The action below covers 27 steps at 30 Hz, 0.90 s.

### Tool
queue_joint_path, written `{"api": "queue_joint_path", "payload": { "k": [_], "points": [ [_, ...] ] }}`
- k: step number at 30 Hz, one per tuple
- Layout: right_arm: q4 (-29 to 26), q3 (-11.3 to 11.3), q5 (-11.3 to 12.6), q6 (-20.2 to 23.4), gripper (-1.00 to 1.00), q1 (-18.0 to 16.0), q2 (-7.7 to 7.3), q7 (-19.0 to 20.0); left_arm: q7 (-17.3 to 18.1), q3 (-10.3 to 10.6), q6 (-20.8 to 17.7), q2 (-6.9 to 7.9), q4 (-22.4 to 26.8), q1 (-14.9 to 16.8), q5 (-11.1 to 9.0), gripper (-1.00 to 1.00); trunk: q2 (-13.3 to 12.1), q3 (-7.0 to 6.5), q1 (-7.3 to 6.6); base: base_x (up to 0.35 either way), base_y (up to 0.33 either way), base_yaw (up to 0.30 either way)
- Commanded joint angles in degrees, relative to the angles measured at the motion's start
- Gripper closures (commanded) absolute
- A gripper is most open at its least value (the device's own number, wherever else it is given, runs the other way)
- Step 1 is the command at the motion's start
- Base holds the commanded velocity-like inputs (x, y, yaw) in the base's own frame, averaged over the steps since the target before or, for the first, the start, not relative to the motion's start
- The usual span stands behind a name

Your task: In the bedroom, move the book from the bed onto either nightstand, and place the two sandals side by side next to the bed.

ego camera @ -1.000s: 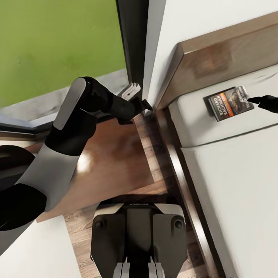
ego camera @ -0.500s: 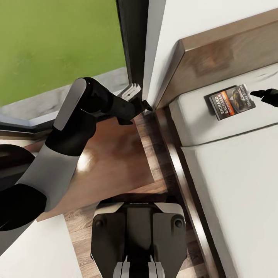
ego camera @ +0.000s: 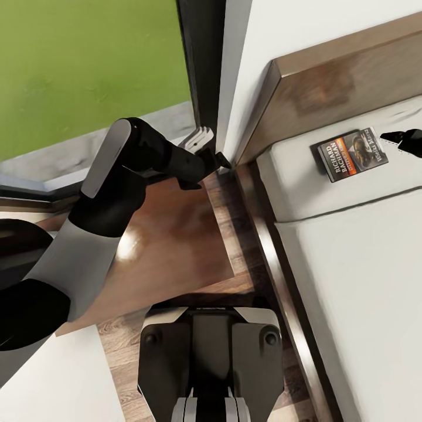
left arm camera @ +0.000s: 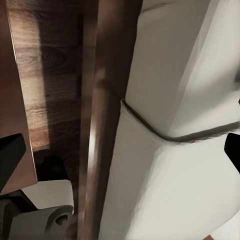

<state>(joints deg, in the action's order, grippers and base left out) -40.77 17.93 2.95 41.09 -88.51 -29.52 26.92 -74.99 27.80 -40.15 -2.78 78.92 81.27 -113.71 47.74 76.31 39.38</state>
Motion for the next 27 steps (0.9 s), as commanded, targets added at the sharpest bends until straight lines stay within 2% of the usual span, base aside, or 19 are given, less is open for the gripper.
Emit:
{"api": "queue_joint_path", "payload": {
  "k": [1, 10, 27],
  "points": [
    [0.0, 0.1, 0.3, 0.4, -1.0, 0.0, 0.0, 0.0, -0.4, 0.0, -0.5, -0.02, 0.0, 0.0, -0.2, -1.0, 0.0, 0.03, 0.02, 0.0, 0.0, 0.0],
    [-0.2, 0.1, 0.3, 0.6, -1.0, -1.7, -0.09, 0.7, -0.4, 0.0, -0.5, 0.04, 0.0, 0.0, -0.3, -1.0, 0.0, 0.04, 0.02, 0.0, 0.0, 0.0],
    [0.1, 0.3, 0.3, 0.6, -1.0, -1.7, -0.1, 1.1, -0.4, 0.0, -0.5, -0.02, 0.0, 0.0, -0.3, -1.0, 0.0, 0.04, 0.02, 0.0, 0.0, 0.0]
  ]
}}
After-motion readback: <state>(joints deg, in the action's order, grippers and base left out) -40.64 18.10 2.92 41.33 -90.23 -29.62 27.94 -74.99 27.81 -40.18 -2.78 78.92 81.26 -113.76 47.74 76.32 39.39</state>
